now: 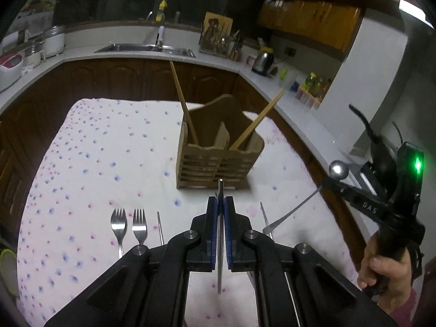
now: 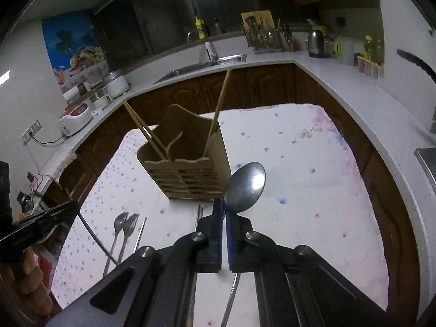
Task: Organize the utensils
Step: 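Lift the metal chopstick with the left tool while the right tool lifts the spoon, then carry the chopstick and spoon over the wooden holder and lower them in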
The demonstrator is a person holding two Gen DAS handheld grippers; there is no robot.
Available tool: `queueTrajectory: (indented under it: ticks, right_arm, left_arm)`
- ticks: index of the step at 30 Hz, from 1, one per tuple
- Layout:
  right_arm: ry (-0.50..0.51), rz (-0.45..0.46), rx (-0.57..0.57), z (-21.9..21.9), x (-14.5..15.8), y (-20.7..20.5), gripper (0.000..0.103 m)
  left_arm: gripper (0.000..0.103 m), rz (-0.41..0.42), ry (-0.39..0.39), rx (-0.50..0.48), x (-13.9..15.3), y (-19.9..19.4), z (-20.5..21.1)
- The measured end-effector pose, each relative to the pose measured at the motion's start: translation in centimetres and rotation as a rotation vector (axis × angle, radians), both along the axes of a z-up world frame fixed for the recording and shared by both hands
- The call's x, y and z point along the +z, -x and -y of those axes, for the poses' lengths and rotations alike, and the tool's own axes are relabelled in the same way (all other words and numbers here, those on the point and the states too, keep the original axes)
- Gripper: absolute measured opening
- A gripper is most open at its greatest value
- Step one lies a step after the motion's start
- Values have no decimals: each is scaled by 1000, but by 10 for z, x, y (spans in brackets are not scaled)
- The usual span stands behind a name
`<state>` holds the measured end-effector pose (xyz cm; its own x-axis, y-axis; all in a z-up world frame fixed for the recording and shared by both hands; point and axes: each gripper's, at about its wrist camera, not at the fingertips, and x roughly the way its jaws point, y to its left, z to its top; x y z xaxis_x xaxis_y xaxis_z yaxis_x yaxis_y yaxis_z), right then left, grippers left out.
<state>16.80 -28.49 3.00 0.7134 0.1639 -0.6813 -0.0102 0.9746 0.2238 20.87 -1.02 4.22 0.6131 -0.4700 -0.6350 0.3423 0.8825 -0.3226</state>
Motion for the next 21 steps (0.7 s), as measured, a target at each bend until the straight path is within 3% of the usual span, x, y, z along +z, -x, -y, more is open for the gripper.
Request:
queueTrajectory:
  ticks: [10, 21]
  right_arm:
    - [1, 95, -2, 0, 38, -7, 2]
    - [55, 204, -8, -9, 81, -47, 2]
  left_arm:
    - [3, 132, 91, 46, 38, 3, -23]
    - [3, 326, 150, 117, 85, -17, -30]
